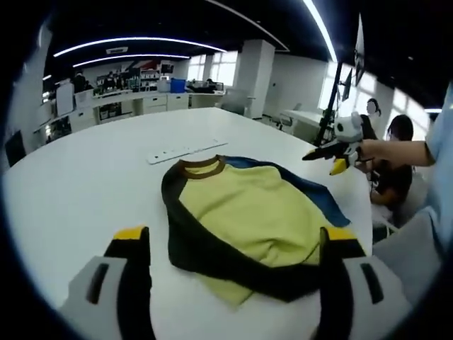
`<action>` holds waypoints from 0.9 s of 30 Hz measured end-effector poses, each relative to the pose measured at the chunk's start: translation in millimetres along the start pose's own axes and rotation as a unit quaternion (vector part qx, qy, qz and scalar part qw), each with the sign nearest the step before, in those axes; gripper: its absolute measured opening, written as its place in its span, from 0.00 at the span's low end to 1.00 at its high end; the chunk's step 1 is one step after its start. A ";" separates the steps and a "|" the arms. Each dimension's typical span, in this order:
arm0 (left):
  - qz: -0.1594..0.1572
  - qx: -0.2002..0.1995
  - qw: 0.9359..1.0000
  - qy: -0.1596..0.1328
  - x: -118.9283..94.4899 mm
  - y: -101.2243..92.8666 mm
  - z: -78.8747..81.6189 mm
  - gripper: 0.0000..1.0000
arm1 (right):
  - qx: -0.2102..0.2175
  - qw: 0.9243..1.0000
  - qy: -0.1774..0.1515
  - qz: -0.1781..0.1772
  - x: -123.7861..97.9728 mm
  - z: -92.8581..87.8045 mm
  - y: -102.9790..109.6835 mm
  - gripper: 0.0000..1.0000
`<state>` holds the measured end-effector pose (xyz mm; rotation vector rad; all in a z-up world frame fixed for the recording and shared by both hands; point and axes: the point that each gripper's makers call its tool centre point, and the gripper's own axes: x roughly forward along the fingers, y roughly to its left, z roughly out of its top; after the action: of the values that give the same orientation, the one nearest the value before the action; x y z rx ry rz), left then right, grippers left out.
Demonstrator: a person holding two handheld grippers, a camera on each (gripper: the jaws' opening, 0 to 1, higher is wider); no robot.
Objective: Fold the garment on the visible template until the final outline fits inside the template.
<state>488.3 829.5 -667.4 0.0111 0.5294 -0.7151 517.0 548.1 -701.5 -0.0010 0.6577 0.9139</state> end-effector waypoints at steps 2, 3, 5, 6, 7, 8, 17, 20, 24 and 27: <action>0.004 -0.006 1.000 -0.005 -4.8 -2.2 -2.6 0.96 | 0.002 1.000 0.000 0.000 -2.4 -2.1 2.9 0.92; 0.005 -0.008 1.000 -0.008 -6.8 -3.7 -3.2 0.96 | 0.002 1.000 0.000 -0.001 -3.5 -3.0 3.9 0.92; 0.009 -0.011 1.000 -0.011 -11.9 -6.7 -6.4 0.96 | 0.002 1.000 0.001 -0.002 -5.9 -5.7 6.5 0.92; 0.010 -0.014 1.000 -0.012 -15.0 -8.3 -9.2 0.96 | 0.002 1.000 0.001 -0.002 -7.4 -7.3 8.0 0.92; 0.011 -0.014 1.000 -0.011 -17.1 -9.2 -11.3 0.96 | 0.002 1.000 0.001 -0.002 -8.6 -8.2 9.1 0.92; 0.013 -0.016 1.000 -0.011 -20.1 -10.2 -14.0 0.96 | 0.004 1.000 0.000 -0.003 -10.0 -9.8 10.6 0.92; 0.023 -0.024 0.999 -0.016 -35.3 -15.4 -20.1 0.95 | 0.011 1.000 0.003 -0.008 -20.0 -26.8 18.6 0.88; 0.023 -0.029 0.999 -0.015 -35.6 -17.2 -24.3 0.95 | 0.009 1.000 0.003 -0.015 -23.8 -32.6 17.4 0.83; 0.022 -0.038 0.999 -0.015 -34.1 -21.0 -28.2 0.95 | 0.014 1.000 -0.003 -0.019 -32.2 -41.2 25.7 0.77; 0.020 -0.040 0.999 -0.015 -32.3 -24.0 -29.4 0.95 | 0.020 1.000 -0.002 -0.020 -36.2 -50.7 34.0 0.75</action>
<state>439.4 836.8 -673.9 -0.0631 0.5272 -0.6529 449.7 529.1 -714.1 0.0241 0.6703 0.8618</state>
